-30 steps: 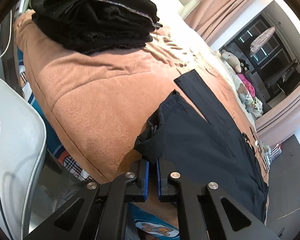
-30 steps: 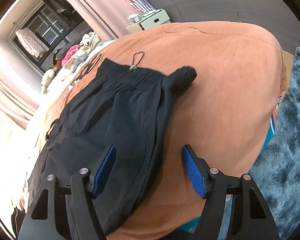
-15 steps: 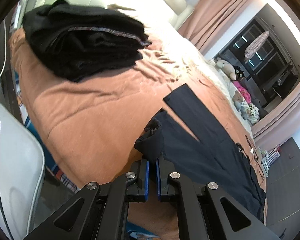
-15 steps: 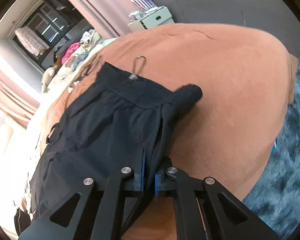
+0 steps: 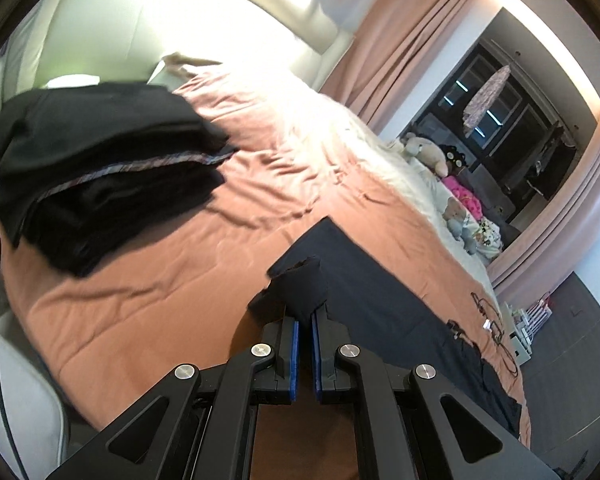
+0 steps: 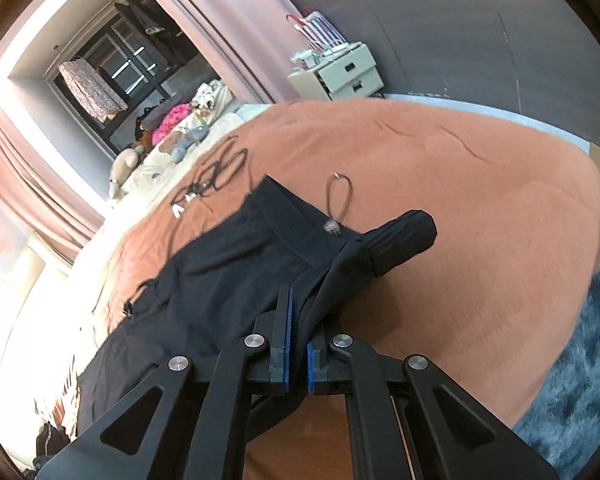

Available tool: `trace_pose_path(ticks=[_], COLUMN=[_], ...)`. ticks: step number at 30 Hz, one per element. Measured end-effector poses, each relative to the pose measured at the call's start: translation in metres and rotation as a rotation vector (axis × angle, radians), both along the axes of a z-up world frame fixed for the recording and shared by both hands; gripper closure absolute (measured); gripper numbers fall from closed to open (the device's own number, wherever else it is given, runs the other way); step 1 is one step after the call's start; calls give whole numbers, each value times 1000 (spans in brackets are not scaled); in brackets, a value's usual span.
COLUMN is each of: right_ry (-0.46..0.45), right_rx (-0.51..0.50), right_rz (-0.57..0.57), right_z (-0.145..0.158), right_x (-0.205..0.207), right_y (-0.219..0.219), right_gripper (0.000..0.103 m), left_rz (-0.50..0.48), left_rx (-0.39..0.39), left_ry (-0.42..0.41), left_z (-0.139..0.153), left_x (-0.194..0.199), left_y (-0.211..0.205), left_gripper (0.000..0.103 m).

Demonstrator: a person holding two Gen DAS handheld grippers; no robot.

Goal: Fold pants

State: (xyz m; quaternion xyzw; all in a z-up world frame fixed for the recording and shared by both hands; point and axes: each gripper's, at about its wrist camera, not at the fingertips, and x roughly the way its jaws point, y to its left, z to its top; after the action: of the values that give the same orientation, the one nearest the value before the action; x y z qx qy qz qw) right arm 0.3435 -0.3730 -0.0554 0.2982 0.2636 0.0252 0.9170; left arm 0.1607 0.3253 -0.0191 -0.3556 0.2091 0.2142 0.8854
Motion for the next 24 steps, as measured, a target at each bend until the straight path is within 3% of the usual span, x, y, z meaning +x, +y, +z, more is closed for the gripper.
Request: trace_pose_path(ticks=[11,24], right_ry=[-64,-70], right_rx=[-37,-57], right_rz=[22,18], right_z=[22,33], right_x=[45,116], right_y=[17,43], right_gripper=[102,102], left_rz=[3,12], left_rx=[47,59], left_ry=[-29,11], left_z=[35,39], left_x=[52,137], left_y=[16,36], left_gripper=[98,98])
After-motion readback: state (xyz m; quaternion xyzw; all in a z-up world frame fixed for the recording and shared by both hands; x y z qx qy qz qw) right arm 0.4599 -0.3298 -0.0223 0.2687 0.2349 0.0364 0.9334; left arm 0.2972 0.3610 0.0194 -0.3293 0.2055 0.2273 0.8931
